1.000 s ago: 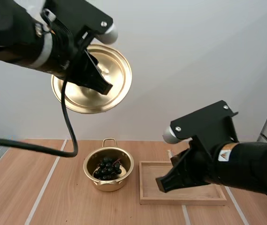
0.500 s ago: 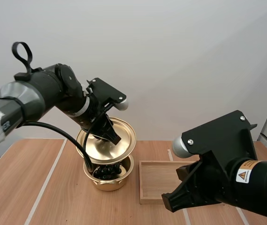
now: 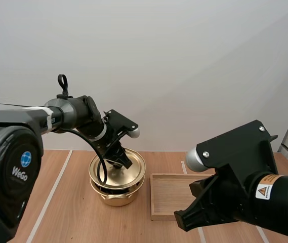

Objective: Open the lid, put the grape in the pot, and close it

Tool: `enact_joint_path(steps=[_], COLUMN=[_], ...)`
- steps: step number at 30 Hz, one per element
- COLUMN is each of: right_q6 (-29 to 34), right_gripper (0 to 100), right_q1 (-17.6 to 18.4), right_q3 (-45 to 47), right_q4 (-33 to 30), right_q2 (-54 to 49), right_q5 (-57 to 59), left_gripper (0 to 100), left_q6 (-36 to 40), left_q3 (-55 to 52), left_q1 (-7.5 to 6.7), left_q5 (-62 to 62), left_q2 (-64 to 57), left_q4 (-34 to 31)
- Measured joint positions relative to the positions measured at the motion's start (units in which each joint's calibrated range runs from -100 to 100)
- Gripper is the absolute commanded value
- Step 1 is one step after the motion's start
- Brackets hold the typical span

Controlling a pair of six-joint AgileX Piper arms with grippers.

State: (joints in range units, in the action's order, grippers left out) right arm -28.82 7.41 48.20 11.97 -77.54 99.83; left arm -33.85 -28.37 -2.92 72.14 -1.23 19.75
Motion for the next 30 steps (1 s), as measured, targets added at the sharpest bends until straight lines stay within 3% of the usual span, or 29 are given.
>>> enact_joint_path(steps=[19,21,22,24,26,27,30], right_q6=[0.0,0.0,0.0,0.0,0.0,0.0,0.0], right_gripper=[0,0,0,0,0,0,0], right_q1=[0.0,0.0,0.0,0.0,0.0,0.0,0.0], right_q3=[0.0,0.0,0.0,0.0,0.0,0.0,0.0], right_q4=[0.0,0.0,0.0,0.0,0.0,0.0,0.0], right_q2=[0.0,0.0,0.0,0.0,0.0,0.0,0.0], right_q5=[0.1,0.1,0.1,0.1,0.1,0.1,0.1], left_gripper=[2,13,24,55,94,100,100], left_q6=[-1.4,-1.4,-1.4,-1.4,-1.4,-1.5,-1.5], left_q3=[0.0,0.0,0.0,0.0,0.0,0.0,0.0], left_q1=[0.0,0.0,0.0,0.0,0.0,0.0,0.0], left_q5=[-0.7,-0.7,-0.7,0.2,1.3,2.8,6.5], left_q2=[4.3,4.3,4.3,4.3,4.3,4.3,3.7], left_q4=[0.0,0.0,0.0,0.0,0.0,0.0,0.0])
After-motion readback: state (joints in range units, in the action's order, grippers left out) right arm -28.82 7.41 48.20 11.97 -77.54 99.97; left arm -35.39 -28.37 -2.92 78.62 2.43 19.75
